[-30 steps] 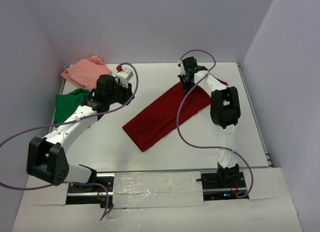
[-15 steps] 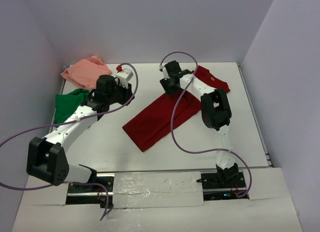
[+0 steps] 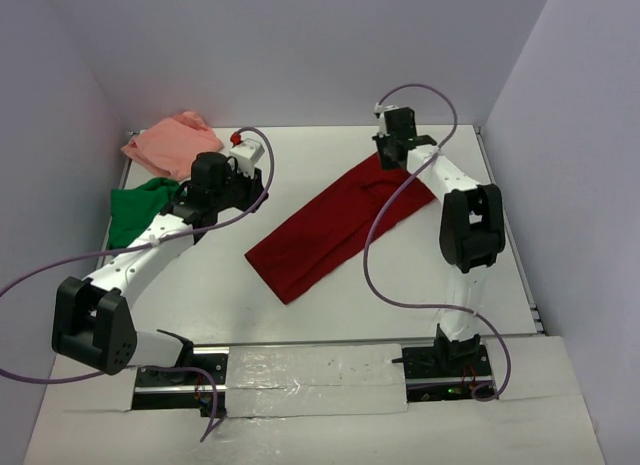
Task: Fold and stack the t-shirts
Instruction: Rotate the tshirt 90 degrees
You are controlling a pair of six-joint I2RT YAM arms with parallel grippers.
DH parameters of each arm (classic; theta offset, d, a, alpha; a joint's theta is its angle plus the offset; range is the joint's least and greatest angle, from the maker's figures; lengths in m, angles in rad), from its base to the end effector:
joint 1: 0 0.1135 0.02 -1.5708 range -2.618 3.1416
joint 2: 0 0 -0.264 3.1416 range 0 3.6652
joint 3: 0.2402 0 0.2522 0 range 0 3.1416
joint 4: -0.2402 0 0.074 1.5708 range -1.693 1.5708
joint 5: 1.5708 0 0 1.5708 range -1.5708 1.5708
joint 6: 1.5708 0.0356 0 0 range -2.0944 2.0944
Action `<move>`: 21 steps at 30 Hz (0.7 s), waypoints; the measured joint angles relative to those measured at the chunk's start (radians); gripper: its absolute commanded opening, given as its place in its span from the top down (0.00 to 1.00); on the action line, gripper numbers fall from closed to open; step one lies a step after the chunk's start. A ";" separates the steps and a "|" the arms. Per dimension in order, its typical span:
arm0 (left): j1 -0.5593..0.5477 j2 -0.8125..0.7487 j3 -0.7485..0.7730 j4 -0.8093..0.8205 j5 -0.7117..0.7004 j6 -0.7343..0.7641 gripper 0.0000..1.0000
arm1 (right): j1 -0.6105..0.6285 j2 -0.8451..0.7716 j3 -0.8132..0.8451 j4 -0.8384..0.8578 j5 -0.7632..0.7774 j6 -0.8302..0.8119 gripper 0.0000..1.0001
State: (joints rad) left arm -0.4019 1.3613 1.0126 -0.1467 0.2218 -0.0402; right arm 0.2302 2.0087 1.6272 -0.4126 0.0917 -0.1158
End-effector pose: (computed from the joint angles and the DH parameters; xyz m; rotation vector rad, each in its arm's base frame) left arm 0.2836 -0.1290 0.2927 0.5116 2.0275 -0.4995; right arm 0.4470 0.1014 0.2390 -0.3627 2.3332 -0.0529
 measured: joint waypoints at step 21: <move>0.003 0.000 -0.008 0.008 0.001 -0.005 0.71 | -0.142 0.422 0.503 -0.394 -0.119 0.199 1.00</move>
State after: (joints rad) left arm -0.3988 1.3617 1.0042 -0.1383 0.2226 -0.0448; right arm 0.0879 2.4310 2.1304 -0.8066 -0.0277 0.0834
